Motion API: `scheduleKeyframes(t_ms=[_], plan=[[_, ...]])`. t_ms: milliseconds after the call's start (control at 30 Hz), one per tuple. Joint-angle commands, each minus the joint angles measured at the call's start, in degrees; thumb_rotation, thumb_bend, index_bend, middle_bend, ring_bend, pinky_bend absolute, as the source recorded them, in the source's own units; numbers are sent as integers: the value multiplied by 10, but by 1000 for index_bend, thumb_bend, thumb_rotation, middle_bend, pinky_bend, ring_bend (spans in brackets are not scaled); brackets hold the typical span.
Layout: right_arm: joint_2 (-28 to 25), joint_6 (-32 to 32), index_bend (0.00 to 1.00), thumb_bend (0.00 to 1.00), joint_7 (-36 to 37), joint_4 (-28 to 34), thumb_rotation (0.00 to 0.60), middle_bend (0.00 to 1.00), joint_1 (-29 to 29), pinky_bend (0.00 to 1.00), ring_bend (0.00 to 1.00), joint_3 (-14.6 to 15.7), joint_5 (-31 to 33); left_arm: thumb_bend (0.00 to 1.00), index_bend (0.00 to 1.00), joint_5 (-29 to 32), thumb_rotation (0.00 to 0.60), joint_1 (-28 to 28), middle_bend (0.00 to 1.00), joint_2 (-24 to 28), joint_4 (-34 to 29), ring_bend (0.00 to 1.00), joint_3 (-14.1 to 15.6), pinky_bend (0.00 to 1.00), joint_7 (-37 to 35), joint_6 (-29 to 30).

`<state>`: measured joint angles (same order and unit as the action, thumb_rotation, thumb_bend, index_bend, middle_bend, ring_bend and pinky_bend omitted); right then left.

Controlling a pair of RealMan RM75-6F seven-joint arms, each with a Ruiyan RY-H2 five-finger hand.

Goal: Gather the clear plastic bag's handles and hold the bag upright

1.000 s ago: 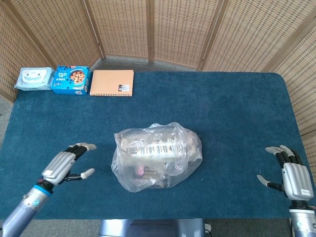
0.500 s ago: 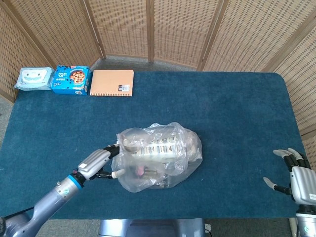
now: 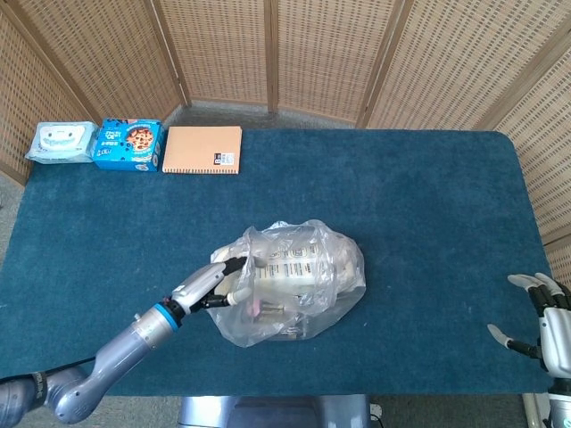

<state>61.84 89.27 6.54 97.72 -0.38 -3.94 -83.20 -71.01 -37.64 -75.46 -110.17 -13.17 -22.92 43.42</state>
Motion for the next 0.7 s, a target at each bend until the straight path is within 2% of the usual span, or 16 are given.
scheduleKeyframes(t_ms=[33, 367, 600, 700], plan=[[-1, 2, 229, 180, 3, 0, 545, 255, -2, 107, 137, 0, -2, 177, 149, 37, 0, -18, 182, -19, 21, 124, -23, 179, -61, -33], [-6, 9, 230, 180, 4, 4, 544, 254, -7, 107, 137, -2, -5, 177, 150, 64, 0, -28, 182, -49, 75, 124, -48, 188, -137, -52], [-6, 9, 229, 180, 0, 9, 546, 254, -7, 107, 137, -3, -9, 178, 150, 80, 0, -44, 188, -72, 90, 140, -89, 208, -221, -92], [-6, 12, 229, 179, 1, 9, 548, 254, -9, 107, 137, -3, -8, 178, 151, 78, 0, -37, 204, -86, 92, 165, -115, 242, -286, -99]])
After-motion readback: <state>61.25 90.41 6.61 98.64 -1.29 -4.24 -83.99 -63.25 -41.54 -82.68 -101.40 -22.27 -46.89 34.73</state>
